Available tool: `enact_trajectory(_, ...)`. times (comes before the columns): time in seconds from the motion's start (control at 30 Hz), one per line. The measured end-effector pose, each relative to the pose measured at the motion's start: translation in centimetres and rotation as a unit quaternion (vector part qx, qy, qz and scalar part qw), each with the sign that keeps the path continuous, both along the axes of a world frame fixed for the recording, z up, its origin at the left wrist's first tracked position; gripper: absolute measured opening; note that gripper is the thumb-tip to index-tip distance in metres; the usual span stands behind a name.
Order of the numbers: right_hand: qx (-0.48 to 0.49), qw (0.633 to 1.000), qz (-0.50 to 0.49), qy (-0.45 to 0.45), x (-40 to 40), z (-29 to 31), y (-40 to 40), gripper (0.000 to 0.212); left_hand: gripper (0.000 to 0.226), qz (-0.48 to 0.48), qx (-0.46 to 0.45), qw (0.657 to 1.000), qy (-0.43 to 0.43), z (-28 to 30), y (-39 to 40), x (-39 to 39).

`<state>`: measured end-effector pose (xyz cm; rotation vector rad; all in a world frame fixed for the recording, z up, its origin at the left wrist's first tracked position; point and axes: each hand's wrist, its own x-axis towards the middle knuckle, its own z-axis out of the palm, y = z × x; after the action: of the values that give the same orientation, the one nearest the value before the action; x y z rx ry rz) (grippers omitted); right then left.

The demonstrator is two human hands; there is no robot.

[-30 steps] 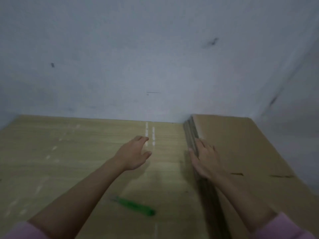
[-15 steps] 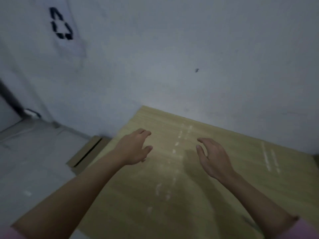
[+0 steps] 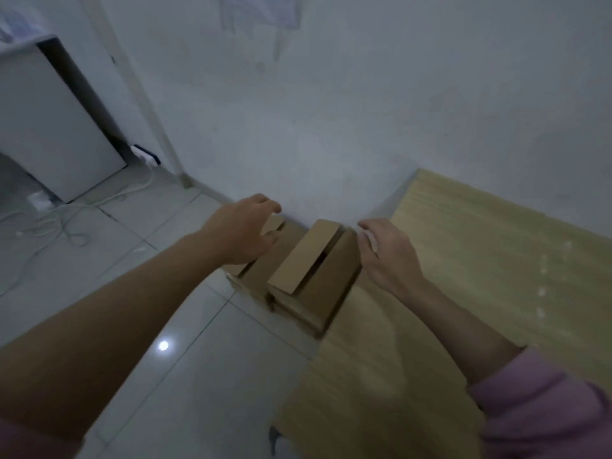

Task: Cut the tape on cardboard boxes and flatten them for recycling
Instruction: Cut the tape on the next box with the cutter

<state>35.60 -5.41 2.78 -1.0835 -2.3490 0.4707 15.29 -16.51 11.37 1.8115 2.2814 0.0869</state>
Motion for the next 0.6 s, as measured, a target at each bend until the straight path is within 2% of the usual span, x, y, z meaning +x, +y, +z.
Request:
enact_trajectory(0.27, -0.057, 0.996, -0.035, -0.058, -11.6, -3.4, -2.1, 0.03, 0.046, -0.046, -0.032, 0.997, -0.049, -4.0, 2.2, -10.3)
enact_trajectory(0.6, -0.136, 0.963, -0.222, -0.069, -18.5, -8.2, -6.0, 0.042, 0.038, -0.163, -0.109, 0.975, -0.108, -10.4, 4.8, -19.2)
